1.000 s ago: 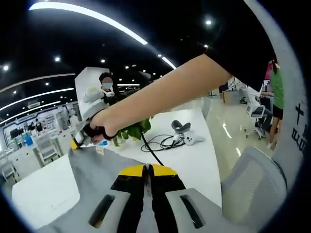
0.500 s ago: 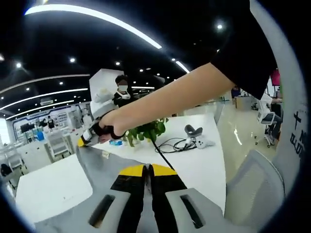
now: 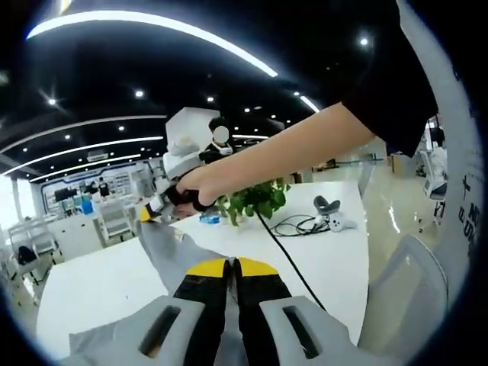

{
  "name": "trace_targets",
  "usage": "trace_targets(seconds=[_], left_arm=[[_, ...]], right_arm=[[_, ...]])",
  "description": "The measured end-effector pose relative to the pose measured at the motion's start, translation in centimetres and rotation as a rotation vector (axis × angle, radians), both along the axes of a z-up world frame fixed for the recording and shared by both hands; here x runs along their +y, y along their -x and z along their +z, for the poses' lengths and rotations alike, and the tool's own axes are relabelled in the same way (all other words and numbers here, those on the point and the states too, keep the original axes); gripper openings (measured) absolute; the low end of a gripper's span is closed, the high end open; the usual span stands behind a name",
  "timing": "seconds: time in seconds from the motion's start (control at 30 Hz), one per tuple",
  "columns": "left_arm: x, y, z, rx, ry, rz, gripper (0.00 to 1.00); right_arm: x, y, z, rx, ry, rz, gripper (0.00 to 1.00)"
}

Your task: Fold the towel on the table until its edges align and the towel forms a compact rectangular stack.

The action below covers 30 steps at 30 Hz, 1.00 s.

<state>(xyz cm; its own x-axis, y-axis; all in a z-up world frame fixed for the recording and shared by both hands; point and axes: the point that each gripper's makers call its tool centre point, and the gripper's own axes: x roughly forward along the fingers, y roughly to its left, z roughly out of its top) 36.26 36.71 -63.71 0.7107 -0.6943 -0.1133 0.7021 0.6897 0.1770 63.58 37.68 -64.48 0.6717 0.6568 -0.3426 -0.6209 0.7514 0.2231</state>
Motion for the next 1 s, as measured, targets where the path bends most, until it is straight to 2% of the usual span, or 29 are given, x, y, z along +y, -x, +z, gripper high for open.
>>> trace_targets(seconds=[0.6, 1.0], left_arm=[[6.4, -0.3, 1.0, -0.01, 0.034, 0.162, 0.03], [10.6, 0.1, 0.7, -0.004, 0.057, 0.262, 0.03]], right_arm=[[5.5, 0.4, 1.3, -0.002, -0.035, 0.068, 0.01], [9.6, 0.9, 1.5, -0.001, -0.035, 0.125, 0.01]])
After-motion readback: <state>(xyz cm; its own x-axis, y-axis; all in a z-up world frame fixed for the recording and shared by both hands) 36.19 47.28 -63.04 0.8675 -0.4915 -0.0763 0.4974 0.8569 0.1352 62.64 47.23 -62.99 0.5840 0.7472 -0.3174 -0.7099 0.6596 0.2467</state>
